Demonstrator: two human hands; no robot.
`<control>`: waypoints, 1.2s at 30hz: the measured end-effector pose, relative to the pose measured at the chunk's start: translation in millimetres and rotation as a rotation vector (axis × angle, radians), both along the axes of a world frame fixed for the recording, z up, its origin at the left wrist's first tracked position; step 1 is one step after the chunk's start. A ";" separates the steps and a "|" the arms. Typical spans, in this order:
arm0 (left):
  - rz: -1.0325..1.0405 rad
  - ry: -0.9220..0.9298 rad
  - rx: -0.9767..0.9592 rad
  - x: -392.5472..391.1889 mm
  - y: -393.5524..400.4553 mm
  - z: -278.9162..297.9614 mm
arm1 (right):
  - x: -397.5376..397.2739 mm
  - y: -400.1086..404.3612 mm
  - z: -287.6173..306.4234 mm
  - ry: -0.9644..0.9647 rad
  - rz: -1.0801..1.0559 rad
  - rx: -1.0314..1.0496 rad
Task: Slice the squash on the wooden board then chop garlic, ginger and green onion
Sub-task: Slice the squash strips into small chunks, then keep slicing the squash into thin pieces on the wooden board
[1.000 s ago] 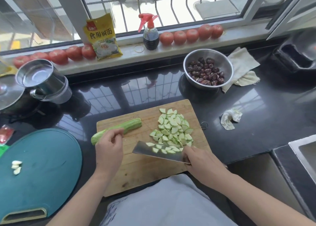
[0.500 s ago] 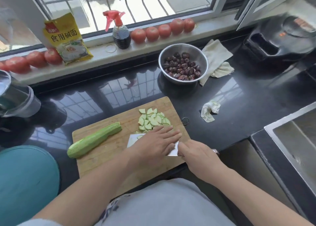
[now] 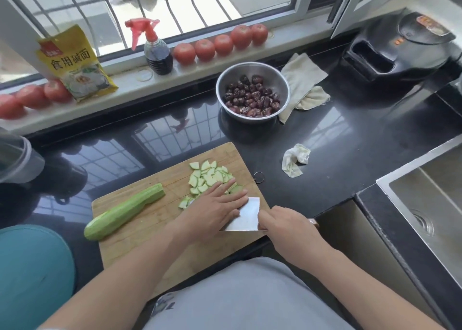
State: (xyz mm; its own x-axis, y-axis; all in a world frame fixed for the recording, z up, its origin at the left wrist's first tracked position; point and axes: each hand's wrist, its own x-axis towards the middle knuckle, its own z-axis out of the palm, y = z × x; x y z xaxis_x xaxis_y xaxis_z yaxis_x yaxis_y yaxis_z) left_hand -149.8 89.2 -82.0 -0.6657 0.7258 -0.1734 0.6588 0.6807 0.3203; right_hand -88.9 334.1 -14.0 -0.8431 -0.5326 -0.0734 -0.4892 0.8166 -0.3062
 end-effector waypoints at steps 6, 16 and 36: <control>0.072 0.064 -0.240 -6.2 -56.6 -11.3 | 5.3 33.4 2.8 0.030 -0.070 0.020; 0.185 0.038 -0.023 10.0 -12.7 -0.6 | 11.8 32.0 7.3 -0.032 -0.177 0.010; 0.852 -0.150 -0.294 47.5 -199.6 -7.9 | 41.0 -39.8 -9.6 -0.464 -0.314 -0.166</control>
State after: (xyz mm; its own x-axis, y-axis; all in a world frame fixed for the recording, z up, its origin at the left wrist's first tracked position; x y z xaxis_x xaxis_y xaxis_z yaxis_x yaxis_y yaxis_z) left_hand -102.3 -110.4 -89.8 -0.9114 -0.0883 -0.4019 -0.1390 0.9854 0.0986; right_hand -47.9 294.3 -23.6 -0.8621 -0.2985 -0.4095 -0.0158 0.8236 -0.5669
